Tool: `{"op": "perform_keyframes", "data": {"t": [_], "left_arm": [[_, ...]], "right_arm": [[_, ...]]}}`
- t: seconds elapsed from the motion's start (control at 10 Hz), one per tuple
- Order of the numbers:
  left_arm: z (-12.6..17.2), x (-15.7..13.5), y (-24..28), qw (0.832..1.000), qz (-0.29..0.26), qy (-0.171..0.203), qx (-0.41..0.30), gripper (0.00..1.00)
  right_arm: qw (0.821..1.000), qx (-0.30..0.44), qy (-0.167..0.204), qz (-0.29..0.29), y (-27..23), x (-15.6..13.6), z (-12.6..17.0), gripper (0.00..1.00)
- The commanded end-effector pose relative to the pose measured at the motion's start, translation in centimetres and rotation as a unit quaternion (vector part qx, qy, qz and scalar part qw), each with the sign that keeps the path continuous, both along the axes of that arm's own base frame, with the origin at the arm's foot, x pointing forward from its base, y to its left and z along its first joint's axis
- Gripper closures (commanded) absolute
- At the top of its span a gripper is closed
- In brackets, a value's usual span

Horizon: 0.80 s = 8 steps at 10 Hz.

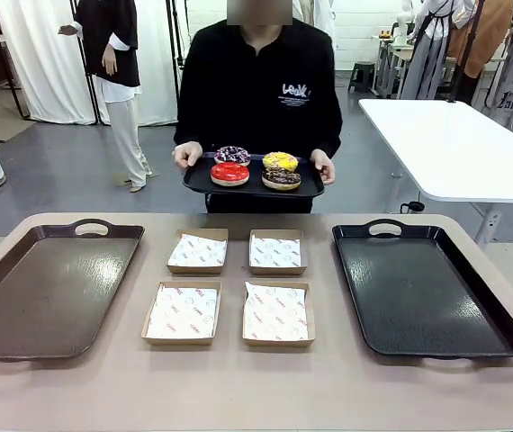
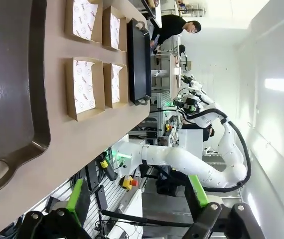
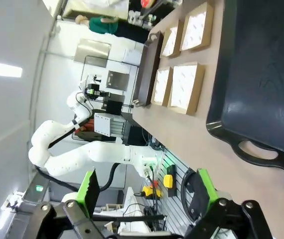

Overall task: Individually package the donuts and arrange them on the tray.
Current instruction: Pick up one Paper togo box.

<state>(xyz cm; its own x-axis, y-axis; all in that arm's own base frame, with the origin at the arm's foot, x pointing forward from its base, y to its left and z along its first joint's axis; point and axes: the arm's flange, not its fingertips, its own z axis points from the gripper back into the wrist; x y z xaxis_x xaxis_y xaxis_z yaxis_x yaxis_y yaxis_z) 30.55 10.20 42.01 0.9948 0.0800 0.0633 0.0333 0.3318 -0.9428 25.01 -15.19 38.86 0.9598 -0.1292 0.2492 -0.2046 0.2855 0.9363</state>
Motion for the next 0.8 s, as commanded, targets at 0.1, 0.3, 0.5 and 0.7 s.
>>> {"op": "perform_keyframes", "data": {"t": [0.1, 0.3, 0.5, 0.7], "left_arm": [[0.10, -0.07, 0.01, 1.000, 0.002, 0.005, -0.012, 0.00], [0.10, -0.07, 0.01, 1.000, 0.002, 0.005, -0.012, 0.00], [0.10, -0.07, 0.01, 1.000, 0.002, 0.005, -0.012, 0.00], [0.10, -0.07, 0.01, 1.000, 0.002, 0.005, -0.012, 0.00]], "right_arm": [[1.000, 0.008, 0.000, -0.002, -0.48, -0.54, -0.28, 0.00], [1.000, 0.008, 0.000, -0.002, -0.48, -0.54, -0.28, 0.00], [1.000, 0.008, 0.000, -0.002, -0.48, -0.54, -0.28, 0.00], [1.000, 0.008, 0.000, -0.002, -0.48, -0.54, -0.28, 0.00]]}}
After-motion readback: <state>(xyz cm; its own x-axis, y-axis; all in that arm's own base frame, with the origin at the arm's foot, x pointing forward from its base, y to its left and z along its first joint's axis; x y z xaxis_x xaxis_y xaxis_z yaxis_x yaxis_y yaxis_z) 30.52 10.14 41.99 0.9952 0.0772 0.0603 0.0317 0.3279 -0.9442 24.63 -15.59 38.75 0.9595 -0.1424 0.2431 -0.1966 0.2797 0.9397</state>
